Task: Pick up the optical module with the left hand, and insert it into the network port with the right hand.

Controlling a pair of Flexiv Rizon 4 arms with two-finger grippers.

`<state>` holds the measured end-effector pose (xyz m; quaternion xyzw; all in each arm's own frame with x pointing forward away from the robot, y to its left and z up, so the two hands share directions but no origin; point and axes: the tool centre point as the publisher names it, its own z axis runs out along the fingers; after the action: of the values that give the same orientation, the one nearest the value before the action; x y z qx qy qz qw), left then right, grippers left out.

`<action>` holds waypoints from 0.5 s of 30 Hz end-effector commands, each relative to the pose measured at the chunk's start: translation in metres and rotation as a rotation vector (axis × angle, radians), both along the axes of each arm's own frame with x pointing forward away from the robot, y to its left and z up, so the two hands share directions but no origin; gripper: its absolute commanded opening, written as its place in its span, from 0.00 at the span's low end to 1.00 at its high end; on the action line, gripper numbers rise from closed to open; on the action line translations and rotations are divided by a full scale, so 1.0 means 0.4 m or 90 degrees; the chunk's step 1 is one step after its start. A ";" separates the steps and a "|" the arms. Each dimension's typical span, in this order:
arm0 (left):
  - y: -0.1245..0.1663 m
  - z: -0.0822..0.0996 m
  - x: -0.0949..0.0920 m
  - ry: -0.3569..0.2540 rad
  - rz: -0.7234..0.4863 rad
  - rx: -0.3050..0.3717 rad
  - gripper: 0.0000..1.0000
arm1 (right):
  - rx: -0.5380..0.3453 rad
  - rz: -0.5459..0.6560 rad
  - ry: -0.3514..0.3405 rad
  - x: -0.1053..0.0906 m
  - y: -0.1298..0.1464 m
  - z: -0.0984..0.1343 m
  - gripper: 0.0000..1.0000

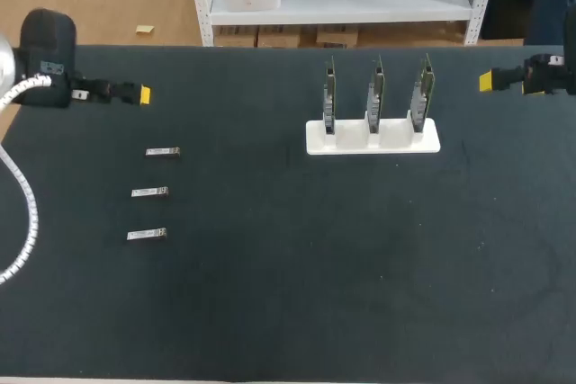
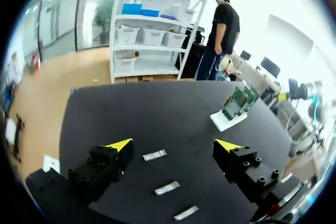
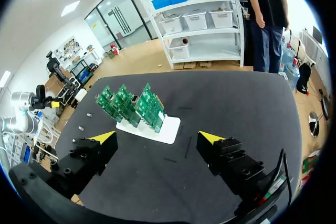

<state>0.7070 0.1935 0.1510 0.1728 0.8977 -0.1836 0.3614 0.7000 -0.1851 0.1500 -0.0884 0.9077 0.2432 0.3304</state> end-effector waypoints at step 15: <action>0.050 -0.020 0.146 0.046 -0.348 0.237 1.00 | 0.000 0.000 0.000 0.000 0.000 0.000 1.00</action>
<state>0.7503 0.2115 0.1443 0.3990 0.8580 -0.1221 0.2996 0.7000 -0.1850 0.1500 -0.0885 0.9077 0.2432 0.3304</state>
